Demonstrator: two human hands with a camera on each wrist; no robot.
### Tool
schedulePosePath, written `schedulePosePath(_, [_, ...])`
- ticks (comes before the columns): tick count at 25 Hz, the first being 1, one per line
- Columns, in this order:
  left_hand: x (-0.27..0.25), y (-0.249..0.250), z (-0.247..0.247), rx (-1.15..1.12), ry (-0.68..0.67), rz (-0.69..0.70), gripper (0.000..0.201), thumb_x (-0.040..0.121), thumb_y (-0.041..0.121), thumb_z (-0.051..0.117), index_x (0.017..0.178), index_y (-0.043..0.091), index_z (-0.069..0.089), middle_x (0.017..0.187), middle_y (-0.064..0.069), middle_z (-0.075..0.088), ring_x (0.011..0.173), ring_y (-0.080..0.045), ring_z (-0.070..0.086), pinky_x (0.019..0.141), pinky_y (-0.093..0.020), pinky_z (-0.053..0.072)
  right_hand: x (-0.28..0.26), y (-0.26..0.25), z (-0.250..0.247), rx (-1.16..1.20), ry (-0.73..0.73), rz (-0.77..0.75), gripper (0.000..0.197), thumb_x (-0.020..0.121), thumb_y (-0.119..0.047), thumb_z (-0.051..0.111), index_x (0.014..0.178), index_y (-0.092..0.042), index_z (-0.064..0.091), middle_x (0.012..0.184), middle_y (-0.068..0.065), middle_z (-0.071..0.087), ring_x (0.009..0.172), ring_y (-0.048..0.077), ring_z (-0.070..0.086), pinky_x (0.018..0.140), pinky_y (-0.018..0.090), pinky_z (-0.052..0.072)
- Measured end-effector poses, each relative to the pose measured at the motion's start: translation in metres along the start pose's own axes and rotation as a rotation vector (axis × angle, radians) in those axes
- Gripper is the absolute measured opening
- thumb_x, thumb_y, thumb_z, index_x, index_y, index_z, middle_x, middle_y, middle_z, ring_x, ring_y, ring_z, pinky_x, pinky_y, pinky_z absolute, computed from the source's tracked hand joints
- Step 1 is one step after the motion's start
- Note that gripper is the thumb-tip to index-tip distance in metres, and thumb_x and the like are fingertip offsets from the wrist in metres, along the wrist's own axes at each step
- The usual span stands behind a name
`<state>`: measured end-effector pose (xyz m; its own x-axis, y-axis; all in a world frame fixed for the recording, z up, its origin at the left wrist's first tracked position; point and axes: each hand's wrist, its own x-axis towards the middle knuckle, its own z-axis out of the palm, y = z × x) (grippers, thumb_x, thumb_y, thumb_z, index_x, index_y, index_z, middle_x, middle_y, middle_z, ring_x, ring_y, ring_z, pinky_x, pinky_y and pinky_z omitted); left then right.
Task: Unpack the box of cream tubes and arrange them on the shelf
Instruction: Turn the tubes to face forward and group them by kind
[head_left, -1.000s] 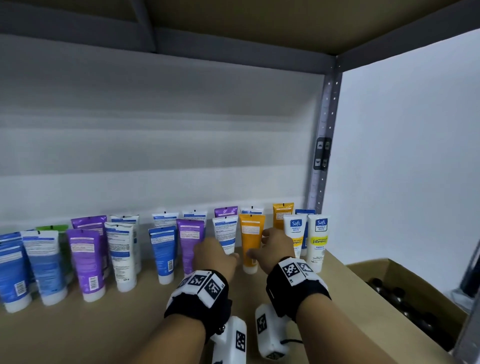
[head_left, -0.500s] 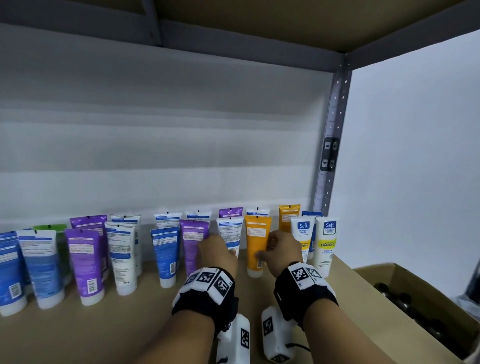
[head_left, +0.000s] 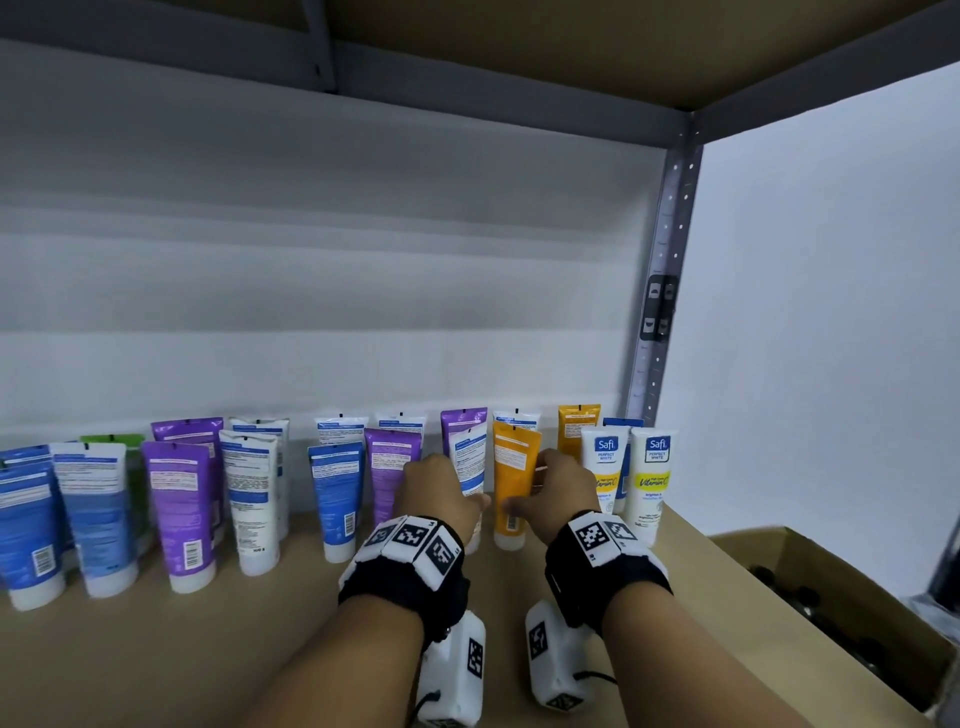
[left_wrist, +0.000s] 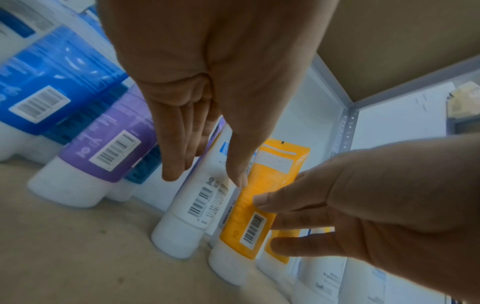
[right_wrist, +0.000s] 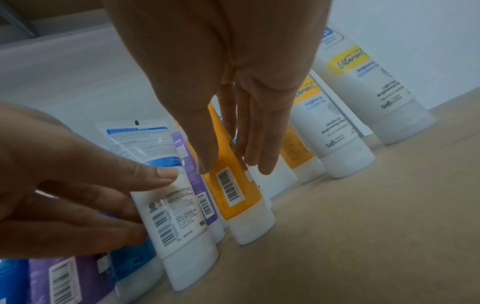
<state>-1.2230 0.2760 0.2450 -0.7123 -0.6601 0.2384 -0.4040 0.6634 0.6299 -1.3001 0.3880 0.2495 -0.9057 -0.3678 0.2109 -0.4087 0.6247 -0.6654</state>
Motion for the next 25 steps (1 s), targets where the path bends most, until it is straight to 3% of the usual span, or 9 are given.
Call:
schedulePosePath(6, [0.000, 0.001, -0.002, 0.020, 0.023, 0.018, 0.048, 0.082, 0.027, 0.074, 0.123, 0.009, 0.057, 0.125, -0.011, 0.061, 0.113, -0.028, 0.061, 0.085, -0.031, 0.055, 0.002, -0.001, 0.000, -0.055, 0.020, -0.027, 0.039, 0.078, -0.012, 0.076, 0.115, -0.012, 0.061, 0.117, 0.008, 0.067, 0.107, 0.024, 0.065, 0.091, 0.035, 0.054])
schedulePosePath(13, [0.001, 0.000, -0.001, 0.034, -0.020, 0.029, 0.058, 0.077, 0.037, 0.077, 0.123, 0.010, 0.054, 0.119, -0.009, 0.062, 0.111, -0.026, 0.062, 0.083, -0.031, 0.054, 0.001, -0.002, -0.001, 0.007, 0.032, 0.020, 0.060, 0.066, -0.017, 0.086, 0.119, -0.013, 0.059, 0.114, 0.006, 0.068, 0.105, 0.022, 0.065, 0.089, 0.035, 0.055])
schedulePosePath(19, [0.007, -0.002, 0.004, 0.045, -0.066, 0.057, 0.052, 0.077, 0.018, 0.079, 0.122, 0.007, 0.056, 0.123, -0.011, 0.062, 0.113, -0.026, 0.061, 0.087, -0.031, 0.052, -0.002, 0.000, 0.001, 0.039, -0.037, -0.073, 0.070, 0.065, -0.005, 0.082, 0.128, -0.019, 0.055, 0.120, 0.005, 0.067, 0.109, 0.023, 0.064, 0.093, 0.038, 0.054])
schedulePosePath(22, [0.009, -0.004, 0.005, 0.033, -0.061, 0.048, 0.050, 0.071, 0.025, 0.083, 0.114, 0.009, 0.062, 0.114, -0.008, 0.067, 0.103, -0.023, 0.065, 0.084, -0.030, 0.055, -0.001, 0.001, 0.002, 0.064, -0.026, -0.070, 0.075, 0.063, -0.008, 0.086, 0.130, -0.019, 0.054, 0.119, 0.005, 0.066, 0.105, 0.022, 0.065, 0.090, 0.038, 0.055])
schedulePosePath(25, [0.008, -0.004, 0.003, 0.018, -0.064, 0.033, 0.054, 0.063, 0.036, 0.087, 0.104, 0.009, 0.064, 0.102, -0.006, 0.069, 0.094, -0.020, 0.066, 0.081, -0.032, 0.057, -0.001, 0.003, -0.001, 0.064, -0.018, -0.040, 0.077, 0.061, -0.014, 0.088, 0.129, -0.016, 0.054, 0.118, 0.005, 0.066, 0.105, 0.020, 0.064, 0.087, 0.030, 0.055])
